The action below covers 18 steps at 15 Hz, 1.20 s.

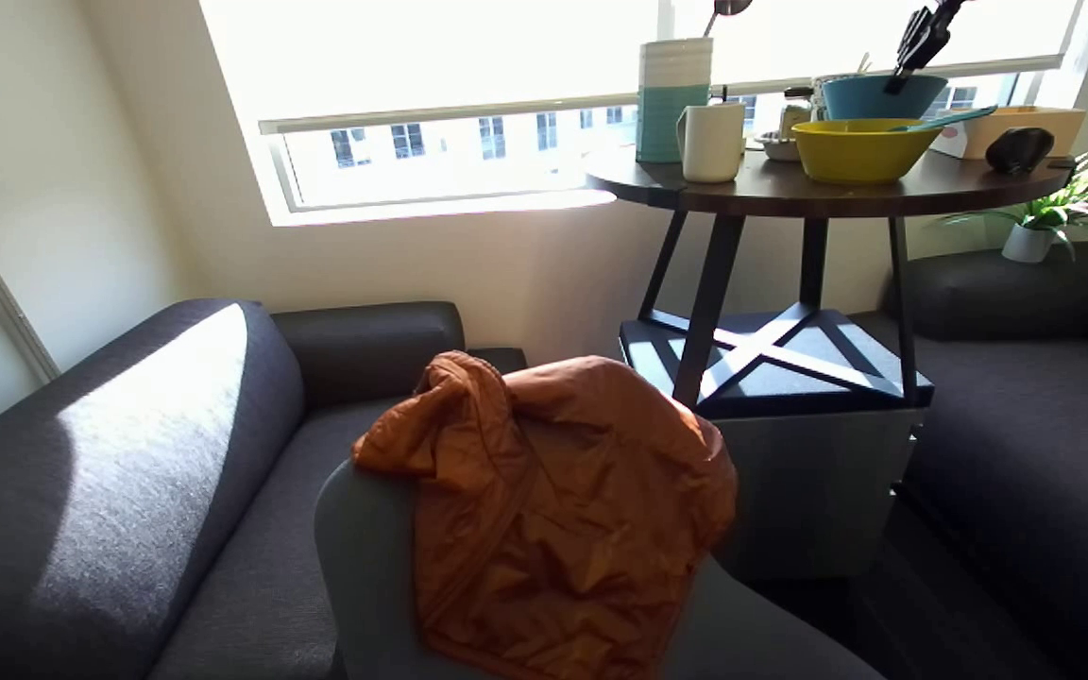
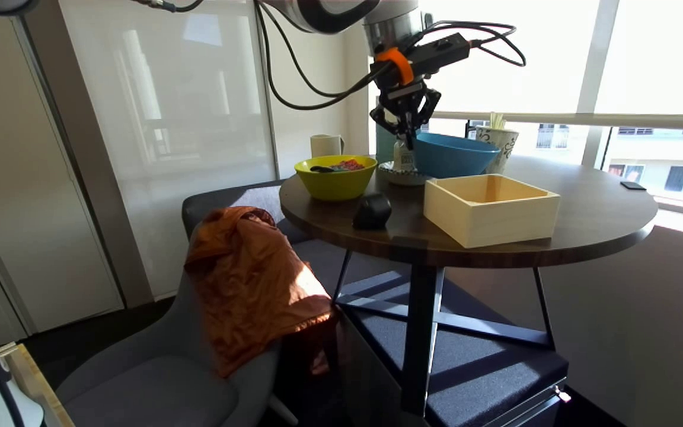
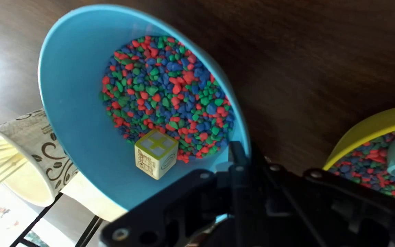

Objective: Put the blue bowl on the table.

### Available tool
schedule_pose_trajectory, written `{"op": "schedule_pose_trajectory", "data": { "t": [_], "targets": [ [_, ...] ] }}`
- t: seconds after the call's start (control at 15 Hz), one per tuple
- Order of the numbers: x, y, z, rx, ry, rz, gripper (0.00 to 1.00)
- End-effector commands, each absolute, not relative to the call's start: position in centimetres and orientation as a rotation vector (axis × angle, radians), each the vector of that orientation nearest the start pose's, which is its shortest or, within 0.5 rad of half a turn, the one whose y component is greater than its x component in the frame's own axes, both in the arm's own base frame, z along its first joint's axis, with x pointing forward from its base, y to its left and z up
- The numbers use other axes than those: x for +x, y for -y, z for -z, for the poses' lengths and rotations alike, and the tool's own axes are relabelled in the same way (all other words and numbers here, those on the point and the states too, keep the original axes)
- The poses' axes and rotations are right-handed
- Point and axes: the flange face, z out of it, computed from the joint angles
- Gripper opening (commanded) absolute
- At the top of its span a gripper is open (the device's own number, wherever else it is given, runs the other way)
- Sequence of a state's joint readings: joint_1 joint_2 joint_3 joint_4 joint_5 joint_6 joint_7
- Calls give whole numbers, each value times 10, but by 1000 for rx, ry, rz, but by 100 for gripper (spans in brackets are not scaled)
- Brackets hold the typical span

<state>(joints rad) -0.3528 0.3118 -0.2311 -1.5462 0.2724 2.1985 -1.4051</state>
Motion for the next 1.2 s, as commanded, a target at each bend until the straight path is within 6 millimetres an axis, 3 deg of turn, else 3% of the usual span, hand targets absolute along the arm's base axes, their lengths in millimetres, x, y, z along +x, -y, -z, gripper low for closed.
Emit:
{"op": "schedule_pose_trajectory", "data": {
  "t": [0.0,0.6,1.13],
  "targets": [
    [597,357,-521,-3104,1174,564,1],
    [600,373,-520,-3136,1157,528,1],
    [608,360,-504,-3114,1258,435,1]
  ]
}}
